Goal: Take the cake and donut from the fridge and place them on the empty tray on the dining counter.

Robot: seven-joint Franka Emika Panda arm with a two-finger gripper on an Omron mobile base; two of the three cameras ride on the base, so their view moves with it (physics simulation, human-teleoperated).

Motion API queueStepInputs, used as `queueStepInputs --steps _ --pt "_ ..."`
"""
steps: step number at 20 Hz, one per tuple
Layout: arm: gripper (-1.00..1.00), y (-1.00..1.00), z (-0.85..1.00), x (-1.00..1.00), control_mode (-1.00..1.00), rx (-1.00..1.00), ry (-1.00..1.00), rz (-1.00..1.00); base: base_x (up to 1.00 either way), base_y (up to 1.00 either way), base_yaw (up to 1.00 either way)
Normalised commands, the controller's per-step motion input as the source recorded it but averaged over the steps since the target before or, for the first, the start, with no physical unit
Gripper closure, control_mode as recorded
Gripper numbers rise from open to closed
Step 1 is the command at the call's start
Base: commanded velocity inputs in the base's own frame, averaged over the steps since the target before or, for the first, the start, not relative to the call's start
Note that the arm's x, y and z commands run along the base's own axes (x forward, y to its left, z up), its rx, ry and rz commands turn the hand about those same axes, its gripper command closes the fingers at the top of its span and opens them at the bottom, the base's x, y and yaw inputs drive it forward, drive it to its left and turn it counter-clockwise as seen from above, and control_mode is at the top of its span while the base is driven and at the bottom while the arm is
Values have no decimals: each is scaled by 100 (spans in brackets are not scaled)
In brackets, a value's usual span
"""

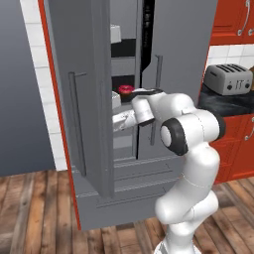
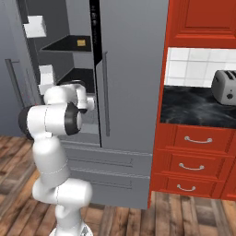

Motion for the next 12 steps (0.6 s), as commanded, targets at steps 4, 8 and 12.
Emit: queueStepInputs --steps 4,8,12 --pt "100 84 0 -45 -100 0 -5 25 0 0 0" --pt "100 100 0 -33 -100 0 -16 15 0 0 0" --pt "100 100 0 -22 -100 1 -22 10 0 0 0"
